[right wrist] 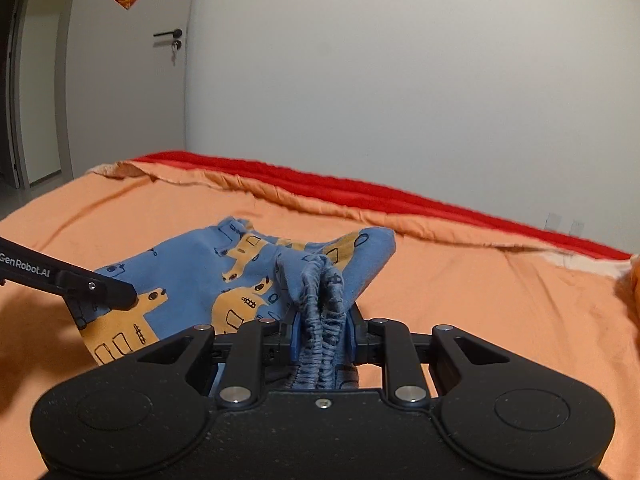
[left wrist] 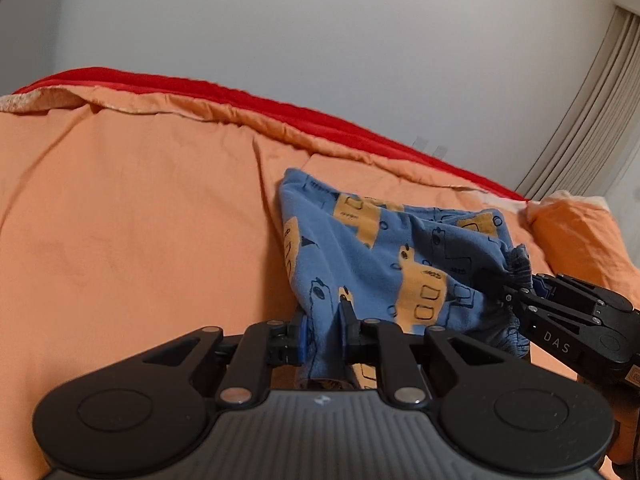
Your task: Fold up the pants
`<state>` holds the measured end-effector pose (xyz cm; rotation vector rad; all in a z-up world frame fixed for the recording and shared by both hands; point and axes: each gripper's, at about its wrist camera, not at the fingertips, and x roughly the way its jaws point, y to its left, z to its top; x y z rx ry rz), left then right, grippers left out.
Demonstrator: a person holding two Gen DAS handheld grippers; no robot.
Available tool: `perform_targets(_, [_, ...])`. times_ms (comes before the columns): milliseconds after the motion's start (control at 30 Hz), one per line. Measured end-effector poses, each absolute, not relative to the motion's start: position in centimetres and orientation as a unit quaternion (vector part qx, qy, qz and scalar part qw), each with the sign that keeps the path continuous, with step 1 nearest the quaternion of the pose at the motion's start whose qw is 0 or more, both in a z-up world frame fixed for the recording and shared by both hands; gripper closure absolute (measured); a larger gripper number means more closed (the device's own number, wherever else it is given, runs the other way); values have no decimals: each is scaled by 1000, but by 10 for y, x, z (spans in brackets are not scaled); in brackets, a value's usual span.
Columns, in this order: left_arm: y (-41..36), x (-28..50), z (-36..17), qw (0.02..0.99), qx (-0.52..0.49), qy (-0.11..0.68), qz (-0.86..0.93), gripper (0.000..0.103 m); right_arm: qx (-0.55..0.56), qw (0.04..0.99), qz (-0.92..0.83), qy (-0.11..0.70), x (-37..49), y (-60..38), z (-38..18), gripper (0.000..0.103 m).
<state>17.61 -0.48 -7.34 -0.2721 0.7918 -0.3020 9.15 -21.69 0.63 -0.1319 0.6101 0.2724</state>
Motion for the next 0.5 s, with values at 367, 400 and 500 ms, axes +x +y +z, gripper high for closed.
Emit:
perform_targets(367, [1, 179, -79, 900, -134, 389, -144, 86, -31, 944, 115, 307, 86, -223, -13, 76])
perform_targets(400, [0, 178, -79, 900, -134, 390, -143, 84, -32, 944, 113, 308, 86, -223, -14, 74])
perform_targets(500, [1, 179, -80, 898, -137, 394, -138, 78, -34, 944, 101, 312, 86, -222, -14, 69])
